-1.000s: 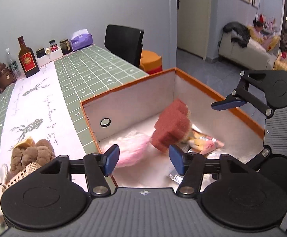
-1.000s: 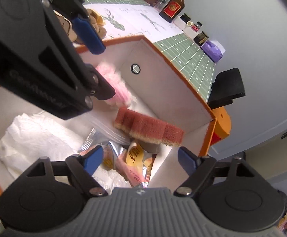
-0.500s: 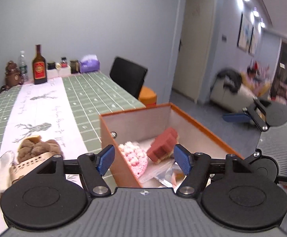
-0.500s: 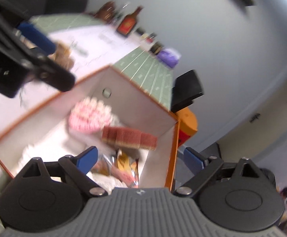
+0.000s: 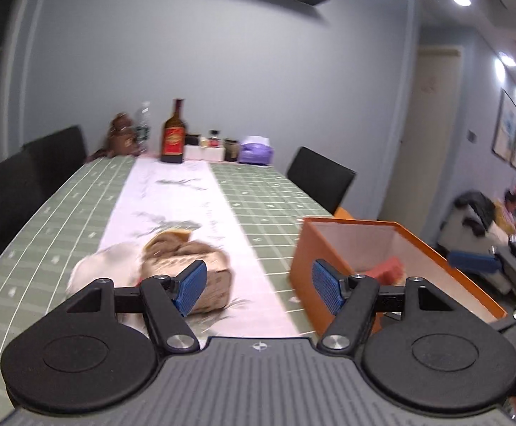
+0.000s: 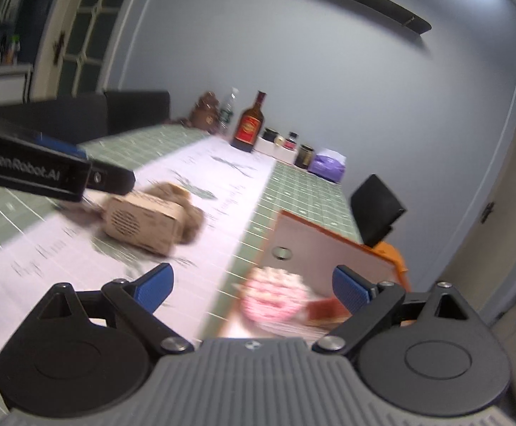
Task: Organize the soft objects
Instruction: 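Withdraw both tools from the box toward the white pad and brown plush, then grasp the white fuzzy pad with the left tool while the right tool grasps the brown plush toy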
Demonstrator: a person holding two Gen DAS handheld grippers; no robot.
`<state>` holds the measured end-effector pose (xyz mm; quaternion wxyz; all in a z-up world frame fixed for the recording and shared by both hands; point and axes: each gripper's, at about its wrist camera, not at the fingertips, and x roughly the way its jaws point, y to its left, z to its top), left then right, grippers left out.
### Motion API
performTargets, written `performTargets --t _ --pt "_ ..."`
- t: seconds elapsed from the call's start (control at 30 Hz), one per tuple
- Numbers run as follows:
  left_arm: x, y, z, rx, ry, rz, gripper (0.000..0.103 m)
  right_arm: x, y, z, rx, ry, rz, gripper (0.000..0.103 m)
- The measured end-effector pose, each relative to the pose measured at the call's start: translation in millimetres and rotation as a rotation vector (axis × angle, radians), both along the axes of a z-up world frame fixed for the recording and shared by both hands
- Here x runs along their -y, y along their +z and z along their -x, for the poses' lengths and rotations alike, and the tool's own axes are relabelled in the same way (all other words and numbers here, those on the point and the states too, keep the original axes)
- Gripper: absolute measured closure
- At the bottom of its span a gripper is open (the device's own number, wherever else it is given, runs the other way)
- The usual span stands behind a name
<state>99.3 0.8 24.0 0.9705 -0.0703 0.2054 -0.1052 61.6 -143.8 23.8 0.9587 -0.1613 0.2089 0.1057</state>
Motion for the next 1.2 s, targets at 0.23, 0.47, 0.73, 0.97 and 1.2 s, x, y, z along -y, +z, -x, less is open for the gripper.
performTargets --t 0.23,0.47,0.73,0.97,1.2 --pt "-45.1 -21.0 1.6 -0.06 0.111 0.045 0.024 -37.2 -15.5 -3.7 -0.053 0.052 -0.142 0.009" --pt "-72.0 -31.2 0.3 -0.098 0.164 0.006 0.024 -65.9 -24.4 -28.0 -0.112 0.066 -0.164 0.009" --pt "-99.5 -31.0 -22.1 -0.15 0.197 0.027 0.024 -85.4 -24.9 -64.5 -0.166 0.091 -0.116 0.009" --pt "-128.6 -21.3 -50.7 -0.193 0.244 0.091 0.028 -97.0 -10.5 -106.3 -0.224 0.117 -0.079 0.009" --pt "-138.3 -23.8 -92.8 -0.289 0.244 0.137 0.028 -106.7 1.2 -157.9 -0.316 0.141 -0.102 0.016"
